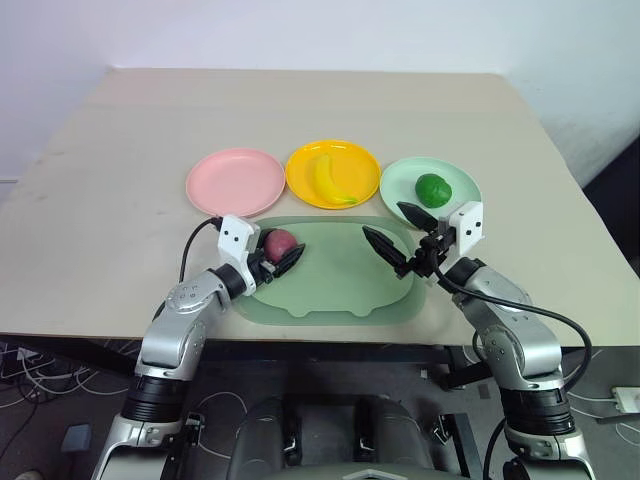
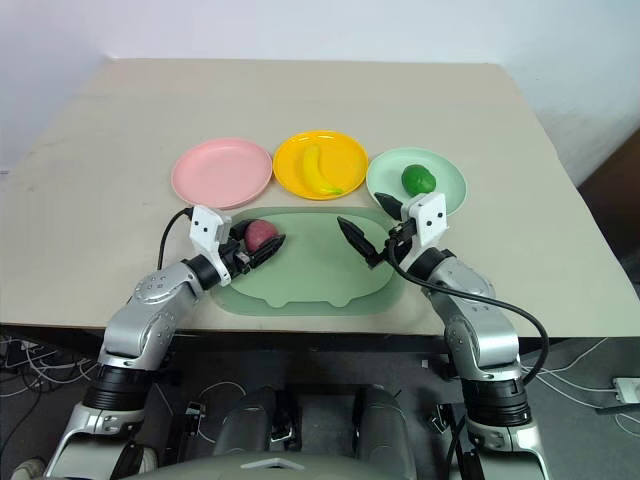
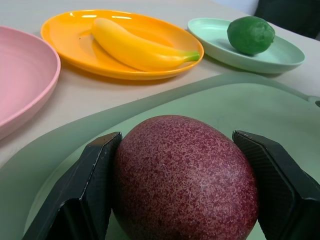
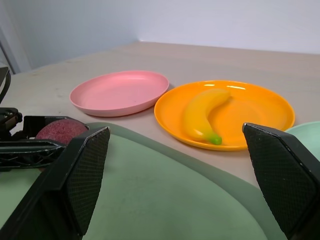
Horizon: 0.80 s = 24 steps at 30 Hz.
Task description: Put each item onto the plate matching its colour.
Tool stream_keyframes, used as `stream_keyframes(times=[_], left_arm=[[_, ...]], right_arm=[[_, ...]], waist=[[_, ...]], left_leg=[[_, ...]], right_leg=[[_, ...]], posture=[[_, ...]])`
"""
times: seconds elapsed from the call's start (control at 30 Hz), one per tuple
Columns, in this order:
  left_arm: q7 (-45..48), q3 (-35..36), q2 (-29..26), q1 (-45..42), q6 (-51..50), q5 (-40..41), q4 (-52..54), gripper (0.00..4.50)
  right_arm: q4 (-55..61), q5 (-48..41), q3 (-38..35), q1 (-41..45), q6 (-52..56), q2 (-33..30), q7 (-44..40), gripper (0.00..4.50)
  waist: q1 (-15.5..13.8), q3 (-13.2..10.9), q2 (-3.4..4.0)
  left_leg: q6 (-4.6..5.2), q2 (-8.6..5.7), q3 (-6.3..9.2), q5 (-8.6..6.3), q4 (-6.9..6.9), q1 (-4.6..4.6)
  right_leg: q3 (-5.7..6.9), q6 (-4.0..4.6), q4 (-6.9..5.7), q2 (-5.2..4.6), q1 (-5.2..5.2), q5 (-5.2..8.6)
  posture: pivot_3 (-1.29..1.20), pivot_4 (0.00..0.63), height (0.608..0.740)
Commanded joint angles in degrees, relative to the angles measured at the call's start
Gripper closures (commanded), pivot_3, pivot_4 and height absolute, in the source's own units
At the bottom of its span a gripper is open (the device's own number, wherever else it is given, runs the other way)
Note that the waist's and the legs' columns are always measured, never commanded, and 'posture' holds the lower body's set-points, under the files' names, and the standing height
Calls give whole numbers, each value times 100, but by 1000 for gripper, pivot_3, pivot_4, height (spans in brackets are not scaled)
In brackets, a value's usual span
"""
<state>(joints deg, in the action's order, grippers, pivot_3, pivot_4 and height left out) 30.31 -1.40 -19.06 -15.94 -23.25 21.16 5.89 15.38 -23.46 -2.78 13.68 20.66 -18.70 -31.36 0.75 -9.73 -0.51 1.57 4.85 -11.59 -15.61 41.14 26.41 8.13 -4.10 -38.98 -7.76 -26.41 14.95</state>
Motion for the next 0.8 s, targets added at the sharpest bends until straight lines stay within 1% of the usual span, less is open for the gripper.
stream_keyframes(times=[0.03,0.13,0.27,0.47,0.57,0.6,0.8], left_arm=[[-43,40,-28,34,35,-84,231,1248],[-154,260,20,48,89,42,504,1248],[-567,787,71,-65,69,208,770,1248],[-1466,1281,273,-522,-1,84,475,1248],[-1832,1366,220,-1020,206,-248,-186,1248],[-1890,1405,199,-1276,293,-304,-559,1248],[-1751,1362,83,-2163,713,-567,-2257,1248]], right_arm=[[208,-60,-53,80,-9,-36,23,0],[240,-86,-35,44,16,-38,-7,0],[248,-104,10,75,22,21,8,0],[121,-67,142,149,-14,107,2,0],[44,-70,173,221,-19,139,1,0],[-14,-44,190,263,-42,154,4,0],[-230,4,191,449,-125,211,17,0]], waist=[[1,0,0],[7,0,0],[7,0,0],[-8,0,-2],[-12,1,-2],[-11,1,-3],[6,1,-5]], left_leg=[[0,0,0,0,0,0],[0,0,1,0,0,0],[0,1,2,0,1,0],[1,-2,6,0,4,0],[1,-4,8,1,6,0],[1,-5,8,1,7,0],[1,-6,7,1,7,1]], right_leg=[[0,0,0,0,0,0],[0,0,-1,0,-1,0],[0,0,-1,0,0,0],[3,-1,-2,0,6,0],[6,-1,-3,1,9,-1],[6,-1,-3,1,9,-1],[8,-3,-5,4,8,-1]], posture=[[0,150,695],[0,150,695],[0,150,695],[0,150,695],[0,150,695],[0,150,695],[0,150,695]])
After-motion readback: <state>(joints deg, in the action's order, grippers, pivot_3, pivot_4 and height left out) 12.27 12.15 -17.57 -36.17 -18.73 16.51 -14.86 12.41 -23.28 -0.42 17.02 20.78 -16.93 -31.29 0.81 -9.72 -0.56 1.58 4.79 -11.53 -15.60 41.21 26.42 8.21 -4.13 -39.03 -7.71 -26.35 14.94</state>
